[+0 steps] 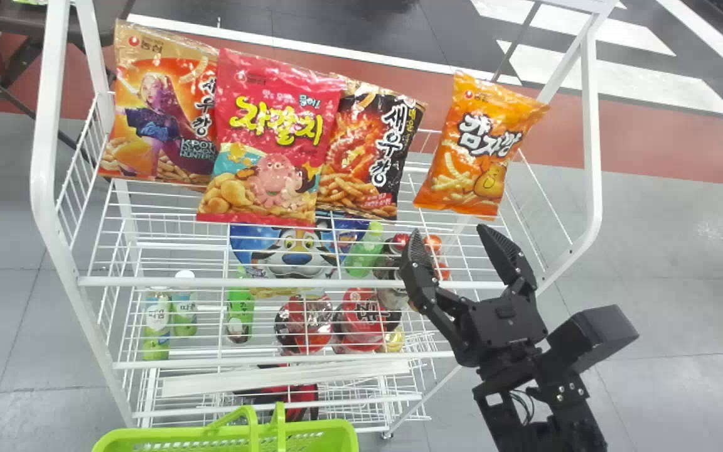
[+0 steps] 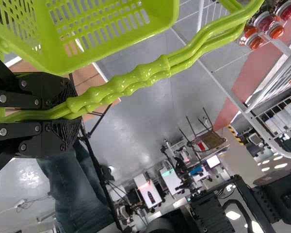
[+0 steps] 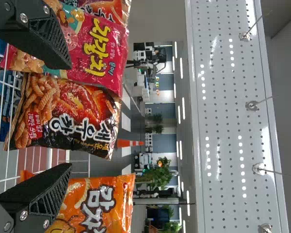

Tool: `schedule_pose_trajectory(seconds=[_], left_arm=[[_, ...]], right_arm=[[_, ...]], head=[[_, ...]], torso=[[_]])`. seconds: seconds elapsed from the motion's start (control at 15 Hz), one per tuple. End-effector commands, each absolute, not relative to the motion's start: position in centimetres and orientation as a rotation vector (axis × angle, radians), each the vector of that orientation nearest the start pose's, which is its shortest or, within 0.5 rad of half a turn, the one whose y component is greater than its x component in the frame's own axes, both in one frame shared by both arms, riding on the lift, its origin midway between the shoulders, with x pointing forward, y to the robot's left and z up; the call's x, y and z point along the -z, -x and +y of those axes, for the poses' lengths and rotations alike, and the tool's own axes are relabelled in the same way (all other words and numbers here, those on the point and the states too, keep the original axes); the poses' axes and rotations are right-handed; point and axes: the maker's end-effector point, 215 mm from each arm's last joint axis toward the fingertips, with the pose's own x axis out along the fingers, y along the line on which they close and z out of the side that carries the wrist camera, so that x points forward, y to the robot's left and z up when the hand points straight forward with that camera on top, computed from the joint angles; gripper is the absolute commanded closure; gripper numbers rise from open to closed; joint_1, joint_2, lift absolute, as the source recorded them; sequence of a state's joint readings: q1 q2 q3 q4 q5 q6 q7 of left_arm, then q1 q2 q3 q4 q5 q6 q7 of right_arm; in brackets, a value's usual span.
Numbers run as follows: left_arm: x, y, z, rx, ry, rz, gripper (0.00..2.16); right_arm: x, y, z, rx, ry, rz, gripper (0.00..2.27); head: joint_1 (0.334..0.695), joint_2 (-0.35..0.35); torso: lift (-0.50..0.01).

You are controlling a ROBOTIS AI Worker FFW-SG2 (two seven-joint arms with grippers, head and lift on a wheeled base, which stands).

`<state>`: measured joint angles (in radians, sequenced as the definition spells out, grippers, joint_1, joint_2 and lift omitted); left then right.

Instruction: Hold basket handle with left hand then pick Gamjakkang with right hand and place into basket

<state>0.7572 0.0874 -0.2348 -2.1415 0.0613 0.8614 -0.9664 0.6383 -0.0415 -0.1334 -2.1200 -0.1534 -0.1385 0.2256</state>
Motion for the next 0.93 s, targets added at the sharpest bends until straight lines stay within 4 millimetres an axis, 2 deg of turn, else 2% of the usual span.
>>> schedule_pose_trajectory(seconds=[0.0,0.33,0.67,0.87], left_arm=[[48.5,-11.5,-4.1,1.15,0.549,0.982,2.15],[48.8,-11.5,-4.0,1.145,0.545,0.989,2.15],[49.1,-11.2,-3.9,1.143,0.551,1.008,2.15],[49.1,-11.3,-3.9,1.145,0.553,1.005,2.15]], right_arm=[[30.8,-40.5,-25.6,-0.122,-0.032,-0.063,0.09],[32.4,-44.6,-27.3,-0.06,-0.01,-0.01,0.09],[33.6,-51.1,-28.3,-0.018,0.024,0.074,0.09],[33.8,-54.1,-31.0,0.043,0.02,0.099,0.09]], head=[[0.695,-0.35],[0.695,-0.35],[0.695,-0.35],[0.695,-0.35]], torso=[[-0.019],[-0.019],[-0.019],[-0.019]])
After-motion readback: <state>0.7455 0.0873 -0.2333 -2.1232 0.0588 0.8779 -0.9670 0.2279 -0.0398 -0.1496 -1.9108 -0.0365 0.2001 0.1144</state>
